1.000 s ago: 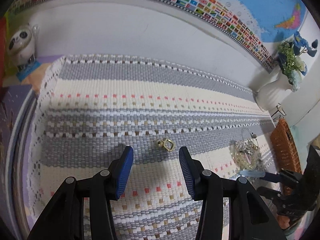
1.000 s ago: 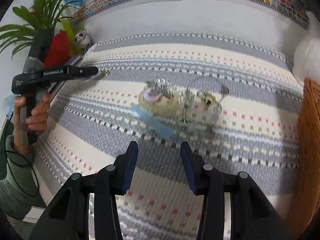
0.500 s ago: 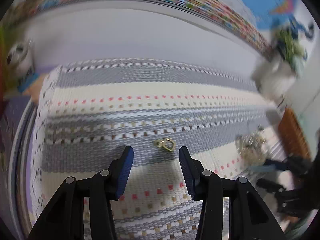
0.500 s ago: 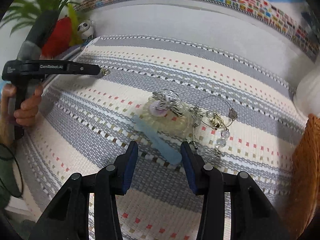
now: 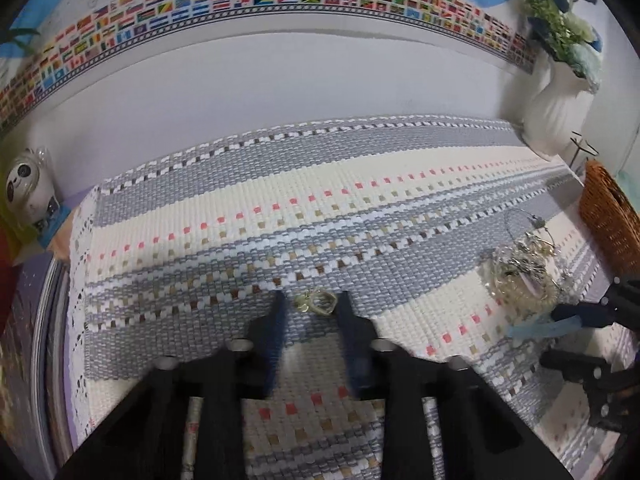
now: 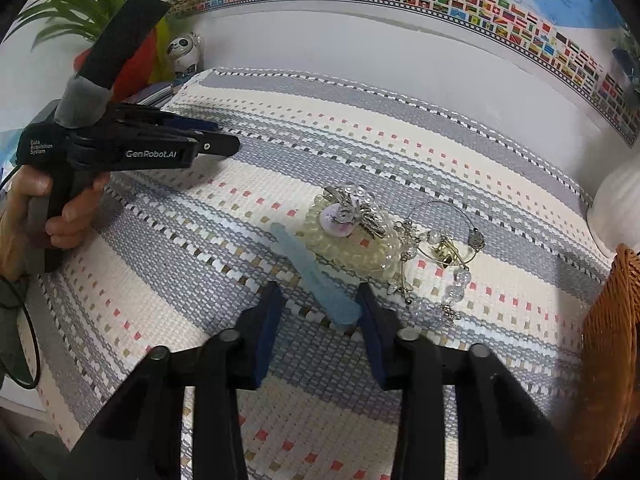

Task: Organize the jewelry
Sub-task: 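Close left tool on gold charm while right tool grips blue hair clip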

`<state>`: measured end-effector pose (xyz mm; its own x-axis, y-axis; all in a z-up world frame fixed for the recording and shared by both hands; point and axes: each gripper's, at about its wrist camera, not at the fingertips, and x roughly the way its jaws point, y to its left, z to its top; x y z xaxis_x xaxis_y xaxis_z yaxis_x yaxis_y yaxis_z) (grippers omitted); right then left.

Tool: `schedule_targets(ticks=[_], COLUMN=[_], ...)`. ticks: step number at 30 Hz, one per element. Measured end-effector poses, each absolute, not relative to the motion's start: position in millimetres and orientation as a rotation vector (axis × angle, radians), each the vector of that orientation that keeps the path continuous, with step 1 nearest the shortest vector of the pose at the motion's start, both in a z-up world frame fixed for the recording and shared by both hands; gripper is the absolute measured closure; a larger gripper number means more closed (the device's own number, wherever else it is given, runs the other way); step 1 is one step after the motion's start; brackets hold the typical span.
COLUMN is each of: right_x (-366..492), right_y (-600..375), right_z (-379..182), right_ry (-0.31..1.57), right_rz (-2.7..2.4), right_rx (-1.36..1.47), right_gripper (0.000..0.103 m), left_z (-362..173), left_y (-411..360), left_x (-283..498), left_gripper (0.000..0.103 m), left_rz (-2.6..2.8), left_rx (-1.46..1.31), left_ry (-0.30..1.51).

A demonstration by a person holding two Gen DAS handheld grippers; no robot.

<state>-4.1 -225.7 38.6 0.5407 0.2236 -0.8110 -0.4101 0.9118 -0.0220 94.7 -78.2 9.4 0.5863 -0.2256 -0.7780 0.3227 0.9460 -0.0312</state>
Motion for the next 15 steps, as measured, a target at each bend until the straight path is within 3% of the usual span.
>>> schedule_targets(ticks=[1,2,15], right_x=[-6,-7,-16], right_y=[-224,-223,-229], right_z=[39,39,42], right_ry=[0.924,0.919,0.906], right_rz=[0.389,0.389,0.371], right_rx=[-0.223,-0.235,-0.22], right_gripper=[0.083,0.088,0.088], left_z=[10,10,16], left_y=[-79,-79,-67], left_x=[94,93,79], left_gripper=[0.096,0.098,0.1], left_rz=[-0.322,-0.327,-0.346], left_rx=[0.12,0.119,0.088], left_ry=[0.887,0.886,0.862])
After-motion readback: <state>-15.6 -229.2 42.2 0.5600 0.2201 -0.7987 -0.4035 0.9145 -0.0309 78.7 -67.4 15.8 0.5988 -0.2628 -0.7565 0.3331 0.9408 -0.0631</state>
